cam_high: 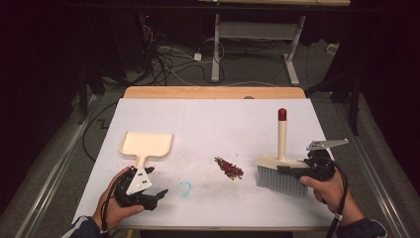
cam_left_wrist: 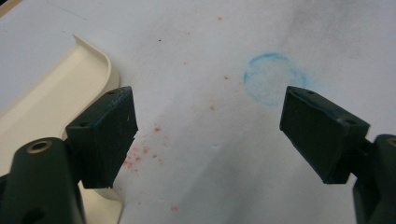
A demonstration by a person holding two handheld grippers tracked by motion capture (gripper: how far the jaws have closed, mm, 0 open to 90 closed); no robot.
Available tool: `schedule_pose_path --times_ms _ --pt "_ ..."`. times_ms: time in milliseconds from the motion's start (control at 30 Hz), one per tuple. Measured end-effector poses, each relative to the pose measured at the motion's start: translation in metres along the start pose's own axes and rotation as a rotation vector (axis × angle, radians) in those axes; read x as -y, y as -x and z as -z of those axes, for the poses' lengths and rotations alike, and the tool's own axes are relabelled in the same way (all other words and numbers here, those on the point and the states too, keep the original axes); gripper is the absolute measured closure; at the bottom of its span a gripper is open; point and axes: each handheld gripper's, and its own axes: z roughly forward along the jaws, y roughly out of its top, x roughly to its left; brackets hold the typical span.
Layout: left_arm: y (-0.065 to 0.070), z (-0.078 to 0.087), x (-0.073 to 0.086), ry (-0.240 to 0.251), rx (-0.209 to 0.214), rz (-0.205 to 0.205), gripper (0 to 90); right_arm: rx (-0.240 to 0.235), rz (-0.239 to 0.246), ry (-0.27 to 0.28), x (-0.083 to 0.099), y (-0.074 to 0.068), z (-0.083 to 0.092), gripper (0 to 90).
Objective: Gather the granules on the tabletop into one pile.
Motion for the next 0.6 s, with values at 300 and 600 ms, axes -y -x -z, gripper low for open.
schedule_pose_path --times_ms 300,600 --pt "0.001 -0.003 0.001 -0.016 0.009 -0.003 17.9 0.047 -0.055 -0.02 -0.013 0.036 -0.008 49.7" --pt "0.003 -0.007 0.0 -0.038 0.019 -0.013 17.9 0.315 -0.023 -0.026 -0.016 0.045 -0.002 45.1"
